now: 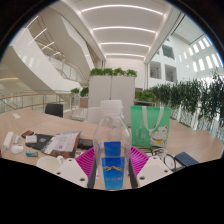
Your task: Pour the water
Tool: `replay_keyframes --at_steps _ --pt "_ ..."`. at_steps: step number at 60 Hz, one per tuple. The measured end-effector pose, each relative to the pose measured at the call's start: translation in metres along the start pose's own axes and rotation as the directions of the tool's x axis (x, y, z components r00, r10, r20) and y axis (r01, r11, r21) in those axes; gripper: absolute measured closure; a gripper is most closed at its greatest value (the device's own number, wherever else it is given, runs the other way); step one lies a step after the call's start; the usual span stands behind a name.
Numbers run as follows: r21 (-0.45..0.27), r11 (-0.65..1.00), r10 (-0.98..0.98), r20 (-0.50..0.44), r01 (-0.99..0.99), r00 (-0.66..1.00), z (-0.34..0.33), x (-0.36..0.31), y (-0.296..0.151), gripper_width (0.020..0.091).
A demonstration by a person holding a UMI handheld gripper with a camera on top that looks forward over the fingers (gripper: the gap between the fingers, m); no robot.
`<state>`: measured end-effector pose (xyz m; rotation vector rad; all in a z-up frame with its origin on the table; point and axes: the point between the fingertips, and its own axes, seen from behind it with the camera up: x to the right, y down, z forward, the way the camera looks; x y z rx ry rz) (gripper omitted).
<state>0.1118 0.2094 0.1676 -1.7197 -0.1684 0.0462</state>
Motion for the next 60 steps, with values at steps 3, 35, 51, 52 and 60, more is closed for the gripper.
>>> replay_keyframes --at_steps 3,35,51,52,60 --pt "-0.032 0.999 0.031 0.018 -0.031 0.999 0.003 0.004 0.021 0.0615" --pt "-0.209 0.978 0.041 0.054 -0.029 0.998 -0.010 0.013 0.094 0.0317" --pt "-0.262 0.964 -0.027 0.054 0.040 0.998 -0.126 -0.003 0.078 0.0265" --pt "-0.267 0.963 -0.034 0.051 0.046 0.998 -0.135 -0.006 0.075 0.0263" --pt "-0.289 0.956 -0.050 0.040 0.060 0.998 -0.219 -0.035 0.060 0.0267"
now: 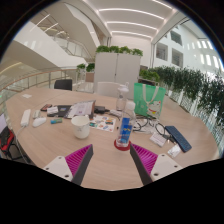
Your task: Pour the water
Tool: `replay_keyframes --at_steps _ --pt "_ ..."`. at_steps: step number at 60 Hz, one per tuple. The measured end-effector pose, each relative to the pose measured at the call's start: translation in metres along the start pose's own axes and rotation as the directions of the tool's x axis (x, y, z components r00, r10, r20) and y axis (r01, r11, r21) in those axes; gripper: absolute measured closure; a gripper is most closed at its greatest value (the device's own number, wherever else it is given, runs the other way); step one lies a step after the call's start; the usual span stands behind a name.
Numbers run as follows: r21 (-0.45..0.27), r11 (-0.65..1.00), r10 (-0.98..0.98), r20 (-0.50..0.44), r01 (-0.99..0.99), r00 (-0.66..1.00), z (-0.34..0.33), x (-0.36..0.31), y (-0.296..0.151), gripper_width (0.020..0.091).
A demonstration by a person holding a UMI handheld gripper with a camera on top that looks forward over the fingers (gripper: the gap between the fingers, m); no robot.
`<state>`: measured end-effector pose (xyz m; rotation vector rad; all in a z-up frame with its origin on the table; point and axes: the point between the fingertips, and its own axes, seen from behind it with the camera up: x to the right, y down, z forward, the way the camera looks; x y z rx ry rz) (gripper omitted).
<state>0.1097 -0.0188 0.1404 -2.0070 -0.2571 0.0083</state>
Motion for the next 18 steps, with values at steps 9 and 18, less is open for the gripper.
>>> replay_keyframes --at_steps 9,18 --pt "0.000 1.000 0.006 -0.049 -0.006 0.999 -0.091 -0.036 0.005 0.0271" --pt "-0.019 0.997 0.071 -0.059 -0.073 0.996 -0.158 -0.069 0.008 0.0269"
